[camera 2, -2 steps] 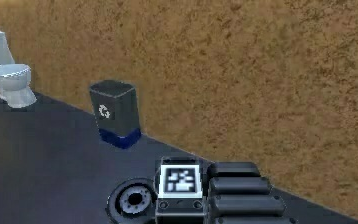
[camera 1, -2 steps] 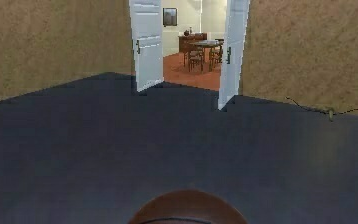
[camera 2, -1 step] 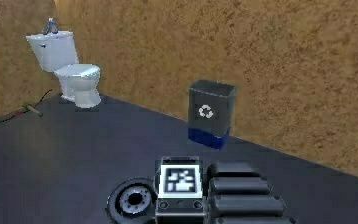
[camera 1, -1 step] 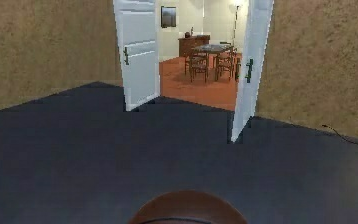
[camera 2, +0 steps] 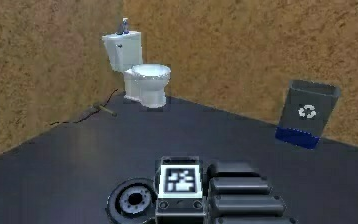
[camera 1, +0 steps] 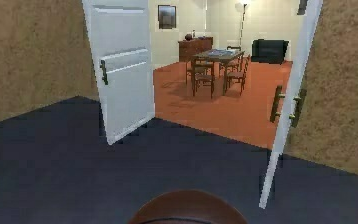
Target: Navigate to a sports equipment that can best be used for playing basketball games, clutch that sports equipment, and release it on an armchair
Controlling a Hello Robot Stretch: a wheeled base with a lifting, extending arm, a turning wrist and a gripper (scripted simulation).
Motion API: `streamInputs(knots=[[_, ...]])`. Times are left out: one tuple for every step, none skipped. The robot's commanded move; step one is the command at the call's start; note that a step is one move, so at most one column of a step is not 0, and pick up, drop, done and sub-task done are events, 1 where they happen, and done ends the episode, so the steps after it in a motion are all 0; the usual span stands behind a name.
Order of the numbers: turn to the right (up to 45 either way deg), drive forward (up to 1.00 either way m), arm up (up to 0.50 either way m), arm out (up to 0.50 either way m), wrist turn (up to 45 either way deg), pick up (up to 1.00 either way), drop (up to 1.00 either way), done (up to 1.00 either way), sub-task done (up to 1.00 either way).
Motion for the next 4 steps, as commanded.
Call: streamInputs(knots=[[0.0,1.00,0.00,0.00,0.0,0.00,0.00,0.00,0.00],[-6.0,0.00,0.00,0.00,0.0,0.00,0.00,0.00,0.00],[0.0,0.35,0.00,0.00,0.0,0.00,0.00,0.00,0.00],[36.0,0.00,0.00,0.00,0.0,0.00,0.00,0.00,0.00]])
